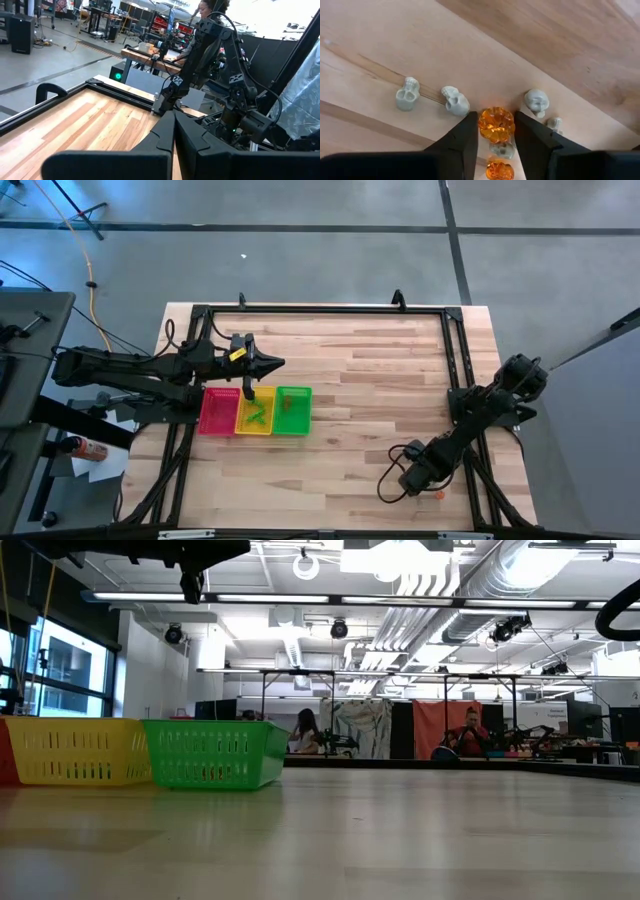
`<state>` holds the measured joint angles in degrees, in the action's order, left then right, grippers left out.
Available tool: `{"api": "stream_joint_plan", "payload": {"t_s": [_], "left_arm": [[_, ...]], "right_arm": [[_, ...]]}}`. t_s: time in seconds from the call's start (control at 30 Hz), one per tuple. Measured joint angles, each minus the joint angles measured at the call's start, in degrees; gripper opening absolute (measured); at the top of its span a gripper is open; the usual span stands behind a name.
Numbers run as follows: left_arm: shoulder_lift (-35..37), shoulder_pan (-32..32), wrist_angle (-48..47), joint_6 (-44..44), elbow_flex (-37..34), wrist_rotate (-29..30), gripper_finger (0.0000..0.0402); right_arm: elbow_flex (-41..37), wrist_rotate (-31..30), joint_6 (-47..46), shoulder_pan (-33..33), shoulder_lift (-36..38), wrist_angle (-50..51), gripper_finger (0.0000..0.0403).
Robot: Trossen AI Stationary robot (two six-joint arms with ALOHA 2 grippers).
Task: Sort Halloween decoration
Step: Put the orange pumpkin toy into the green bin
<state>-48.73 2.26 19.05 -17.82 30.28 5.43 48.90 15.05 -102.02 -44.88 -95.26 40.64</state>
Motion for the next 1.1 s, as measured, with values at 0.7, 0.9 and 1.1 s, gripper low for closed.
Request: {"api": "stream_joint_plan", "payload": {"t_s": [0.7, 0.9, 1.1], "left_arm": [[0.0, 0.0, 0.0, -0.1, 0.0, 0.0, 0.0000], [0.0, 0.0, 0.6, -0.1, 0.0, 0.8, 0.0000], [0.0, 0.0, 0.5, -0.1, 0.0, 1.3, 0.0000]], "right_arm": [[3.7, 2.1, 10.5, -0.2, 1.4, 3.6, 0.0086], [5.4, -0.3, 14.6, 0.0, 7.0, 10.5, 0.0085], [5.5, -8.3, 15.2, 0.9, 15.2, 14.8, 0.0085]]}}
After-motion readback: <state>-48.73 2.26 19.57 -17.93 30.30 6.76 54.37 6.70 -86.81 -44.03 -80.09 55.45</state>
